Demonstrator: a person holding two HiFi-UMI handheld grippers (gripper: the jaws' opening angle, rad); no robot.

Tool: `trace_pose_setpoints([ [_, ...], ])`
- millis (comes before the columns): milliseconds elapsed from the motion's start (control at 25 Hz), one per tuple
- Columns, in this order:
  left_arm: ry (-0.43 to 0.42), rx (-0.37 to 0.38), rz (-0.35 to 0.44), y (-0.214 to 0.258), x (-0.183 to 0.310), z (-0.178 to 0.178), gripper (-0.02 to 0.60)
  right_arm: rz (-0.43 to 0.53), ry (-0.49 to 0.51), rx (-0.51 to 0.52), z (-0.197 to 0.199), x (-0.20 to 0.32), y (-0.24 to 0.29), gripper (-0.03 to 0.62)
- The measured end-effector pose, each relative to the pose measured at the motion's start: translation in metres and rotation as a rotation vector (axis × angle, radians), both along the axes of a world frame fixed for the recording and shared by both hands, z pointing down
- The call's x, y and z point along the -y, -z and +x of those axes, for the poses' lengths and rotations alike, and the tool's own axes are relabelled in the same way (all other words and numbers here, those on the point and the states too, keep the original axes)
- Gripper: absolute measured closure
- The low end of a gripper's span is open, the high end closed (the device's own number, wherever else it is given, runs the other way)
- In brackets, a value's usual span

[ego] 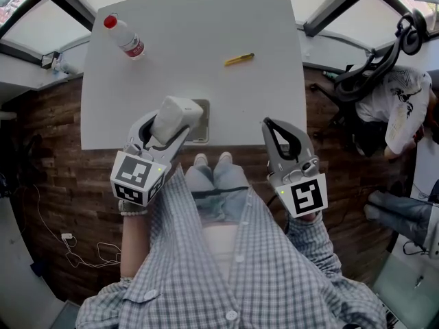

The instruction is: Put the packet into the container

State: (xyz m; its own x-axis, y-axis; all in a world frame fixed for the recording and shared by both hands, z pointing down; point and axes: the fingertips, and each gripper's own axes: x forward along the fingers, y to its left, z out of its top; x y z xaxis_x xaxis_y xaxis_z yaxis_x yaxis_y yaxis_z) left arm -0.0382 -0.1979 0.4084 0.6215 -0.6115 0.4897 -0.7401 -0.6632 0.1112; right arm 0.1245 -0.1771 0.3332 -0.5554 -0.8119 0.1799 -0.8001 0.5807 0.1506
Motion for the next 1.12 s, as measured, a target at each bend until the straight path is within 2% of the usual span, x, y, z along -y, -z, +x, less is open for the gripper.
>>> trace_pose_setpoints([
  [200,-0.041,0.039,-0.031,-0.018,0.001,0.004,0.304,-0.005,-0.013,-0.024,-0.002,-0.002,-0.002,0.592],
  [800,-0.247,0.315,-0.047,-0.079,-0.002,0.016,0.302,-0.032,-0.064,-0.049,0.001,-0.002,-0.007,0.592],
  [960,-0.277,0.355,-0.068,-0.09,-0.003,0.021,0.301,-0.036,-0.071,-0.052,0.003,-0.001,-0.007,0.592],
  [1120,-0.329,0.432,-0.064,-0.102,-0.007,0.023,0.299,-0.044,-0.074,-0.051,0.004,0.0,-0.009,0.592],
])
